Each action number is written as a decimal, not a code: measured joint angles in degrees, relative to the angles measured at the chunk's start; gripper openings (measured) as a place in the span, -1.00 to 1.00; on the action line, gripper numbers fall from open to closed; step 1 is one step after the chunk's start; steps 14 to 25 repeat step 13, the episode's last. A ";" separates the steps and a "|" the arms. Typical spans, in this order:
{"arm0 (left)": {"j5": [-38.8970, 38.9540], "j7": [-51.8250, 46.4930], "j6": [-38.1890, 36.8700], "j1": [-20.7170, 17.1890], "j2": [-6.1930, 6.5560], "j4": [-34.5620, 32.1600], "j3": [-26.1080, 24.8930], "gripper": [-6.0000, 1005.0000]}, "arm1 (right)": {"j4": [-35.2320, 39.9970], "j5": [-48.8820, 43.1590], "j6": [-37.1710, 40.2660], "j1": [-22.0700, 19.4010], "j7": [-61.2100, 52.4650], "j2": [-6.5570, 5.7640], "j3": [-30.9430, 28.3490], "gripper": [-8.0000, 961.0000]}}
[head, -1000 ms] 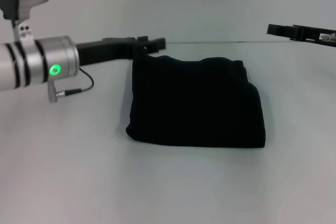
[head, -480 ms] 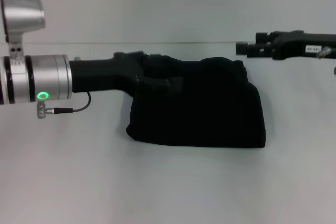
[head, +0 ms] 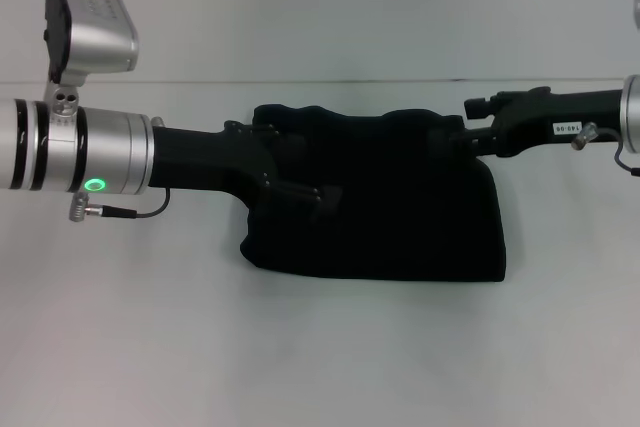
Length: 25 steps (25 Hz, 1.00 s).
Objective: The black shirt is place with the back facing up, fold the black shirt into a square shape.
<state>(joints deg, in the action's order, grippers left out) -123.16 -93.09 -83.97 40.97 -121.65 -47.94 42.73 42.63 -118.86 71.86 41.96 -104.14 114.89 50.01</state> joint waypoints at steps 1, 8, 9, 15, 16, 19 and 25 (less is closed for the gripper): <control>-0.05 -0.15 0.12 -0.01 0.00 0.12 -0.05 0.89 | -0.06 -0.42 0.02 0.04 -0.14 0.04 0.06 0.93; -0.59 -0.80 1.66 -0.25 0.01 0.48 -0.12 0.89 | -0.30 -0.87 2.24 -0.16 -0.18 -0.41 0.20 0.93; -0.69 -1.02 1.94 -0.27 0.01 0.50 -0.09 0.89 | -0.31 -0.97 2.58 -0.17 -0.19 -0.49 0.22 0.93; -0.87 -1.67 2.30 -0.29 0.01 0.51 -0.03 0.89 | -0.31 -2.78 2.79 -0.08 -1.54 -0.53 0.26 0.93; -0.87 -1.67 2.30 -0.29 0.01 0.51 -0.03 0.89 | -0.31 -2.78 2.79 -0.08 -1.54 -0.53 0.26 0.93; -0.87 -1.67 2.30 -0.29 0.01 0.51 -0.03 0.89 | -0.31 -2.78 2.79 -0.08 -1.54 -0.53 0.26 0.93; -0.87 -1.67 2.30 -0.29 0.01 0.51 -0.03 0.89 | -0.31 -2.78 2.79 -0.08 -1.54 -0.53 0.26 0.93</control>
